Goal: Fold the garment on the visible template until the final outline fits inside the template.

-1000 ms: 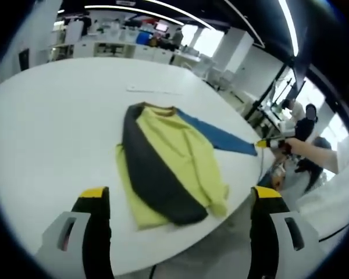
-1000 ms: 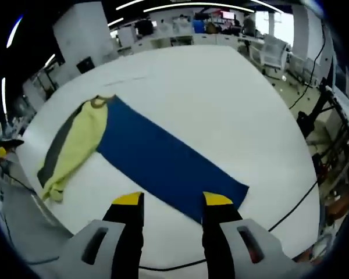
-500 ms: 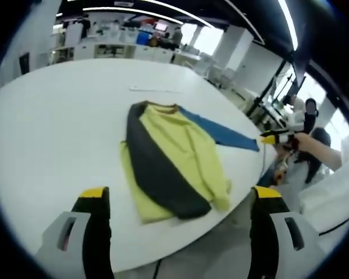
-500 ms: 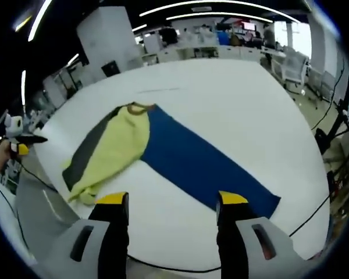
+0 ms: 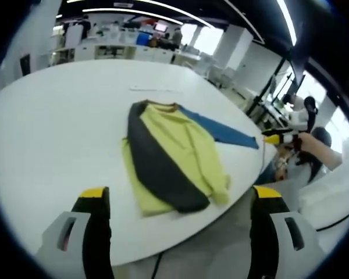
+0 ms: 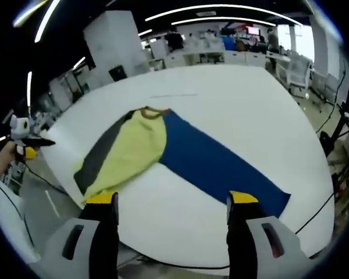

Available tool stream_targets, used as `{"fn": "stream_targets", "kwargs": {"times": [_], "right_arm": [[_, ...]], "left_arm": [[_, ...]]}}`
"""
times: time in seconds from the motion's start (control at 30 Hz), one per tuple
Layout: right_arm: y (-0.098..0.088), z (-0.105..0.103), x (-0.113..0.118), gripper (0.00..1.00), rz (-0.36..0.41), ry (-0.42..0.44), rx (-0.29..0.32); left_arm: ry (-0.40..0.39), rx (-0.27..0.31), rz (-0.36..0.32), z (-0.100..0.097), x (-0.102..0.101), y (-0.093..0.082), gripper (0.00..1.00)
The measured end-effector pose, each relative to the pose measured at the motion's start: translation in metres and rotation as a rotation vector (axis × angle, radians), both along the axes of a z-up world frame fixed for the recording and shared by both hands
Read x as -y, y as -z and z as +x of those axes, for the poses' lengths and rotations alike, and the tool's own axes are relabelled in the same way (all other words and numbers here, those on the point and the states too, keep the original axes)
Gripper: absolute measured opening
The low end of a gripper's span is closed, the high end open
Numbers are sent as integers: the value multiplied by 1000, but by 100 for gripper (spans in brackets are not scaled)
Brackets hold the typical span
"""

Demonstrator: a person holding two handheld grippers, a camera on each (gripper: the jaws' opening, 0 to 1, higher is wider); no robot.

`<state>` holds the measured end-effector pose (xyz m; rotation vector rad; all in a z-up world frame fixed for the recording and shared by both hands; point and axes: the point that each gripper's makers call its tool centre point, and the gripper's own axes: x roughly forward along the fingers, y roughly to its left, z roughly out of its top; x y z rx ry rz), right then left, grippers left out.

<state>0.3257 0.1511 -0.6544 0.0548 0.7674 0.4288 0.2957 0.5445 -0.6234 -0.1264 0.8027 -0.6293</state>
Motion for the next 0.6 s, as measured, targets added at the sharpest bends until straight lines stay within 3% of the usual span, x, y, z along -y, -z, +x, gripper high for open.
{"fn": "stream_targets", "kwargs": {"times": [0.6], "right_arm": [[-10,-23,-28,93,61,-17,10]], "left_arm": [[-11,0,11,-12,-8,0,96]]}}
